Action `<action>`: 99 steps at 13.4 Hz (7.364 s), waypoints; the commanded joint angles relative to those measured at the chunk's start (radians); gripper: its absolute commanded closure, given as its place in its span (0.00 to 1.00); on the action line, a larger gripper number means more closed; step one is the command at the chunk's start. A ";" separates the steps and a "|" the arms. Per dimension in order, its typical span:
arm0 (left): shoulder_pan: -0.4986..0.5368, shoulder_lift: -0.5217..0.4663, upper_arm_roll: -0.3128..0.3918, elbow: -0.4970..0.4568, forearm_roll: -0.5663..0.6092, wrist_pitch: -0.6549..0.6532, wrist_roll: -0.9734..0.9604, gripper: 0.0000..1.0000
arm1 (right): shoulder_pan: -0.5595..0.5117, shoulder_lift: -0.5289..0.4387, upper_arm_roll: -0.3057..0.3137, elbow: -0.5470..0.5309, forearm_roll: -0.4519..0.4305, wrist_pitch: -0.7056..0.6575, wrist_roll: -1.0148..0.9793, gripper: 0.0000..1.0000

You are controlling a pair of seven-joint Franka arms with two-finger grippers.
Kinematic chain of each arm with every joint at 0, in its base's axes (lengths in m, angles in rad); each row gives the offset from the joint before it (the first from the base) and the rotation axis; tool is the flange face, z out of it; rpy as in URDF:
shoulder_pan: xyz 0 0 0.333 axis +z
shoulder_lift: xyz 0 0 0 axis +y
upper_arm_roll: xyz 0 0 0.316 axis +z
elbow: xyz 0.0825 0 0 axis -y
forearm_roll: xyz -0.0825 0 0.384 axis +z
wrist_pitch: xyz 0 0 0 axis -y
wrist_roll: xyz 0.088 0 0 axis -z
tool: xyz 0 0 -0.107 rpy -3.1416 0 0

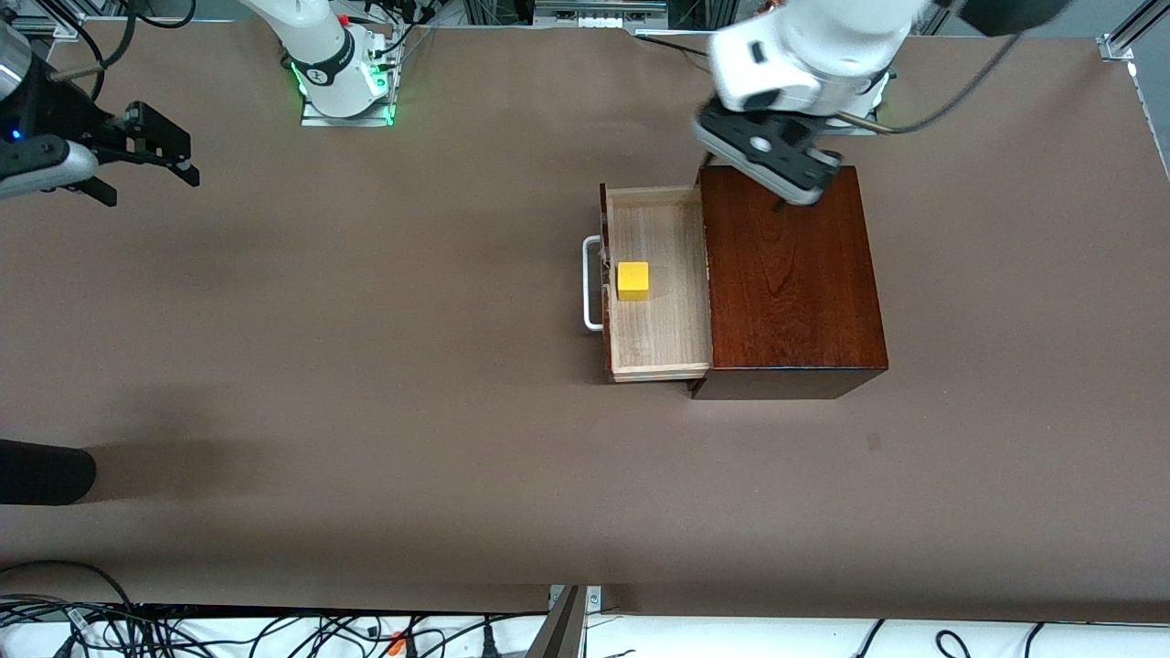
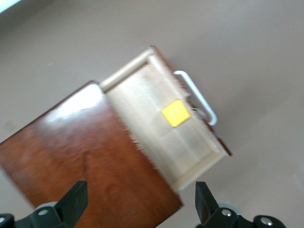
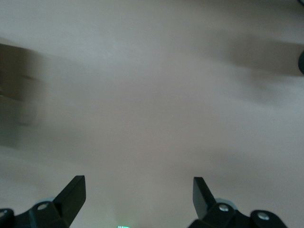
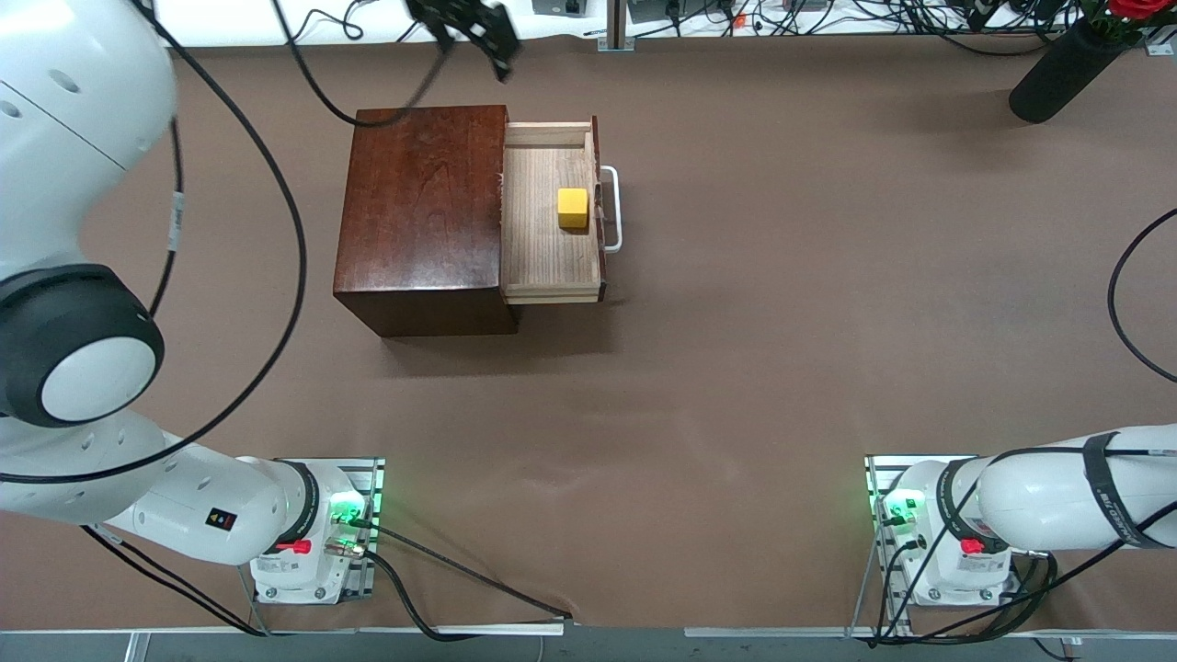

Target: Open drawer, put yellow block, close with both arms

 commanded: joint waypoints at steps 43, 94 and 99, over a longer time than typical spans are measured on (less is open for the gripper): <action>-0.300 0.506 0.043 0.020 0.414 0.218 0.555 0.00 | -0.036 0.056 -0.014 0.010 -0.014 0.115 0.061 0.00; -0.205 0.195 0.006 0.169 0.390 -0.073 -0.407 0.00 | -0.036 0.057 -0.014 0.010 -0.014 0.115 0.061 0.00; 0.086 0.077 -0.003 0.146 0.165 -0.167 -0.230 0.00 | -0.036 0.057 -0.014 0.010 -0.014 0.115 0.061 0.00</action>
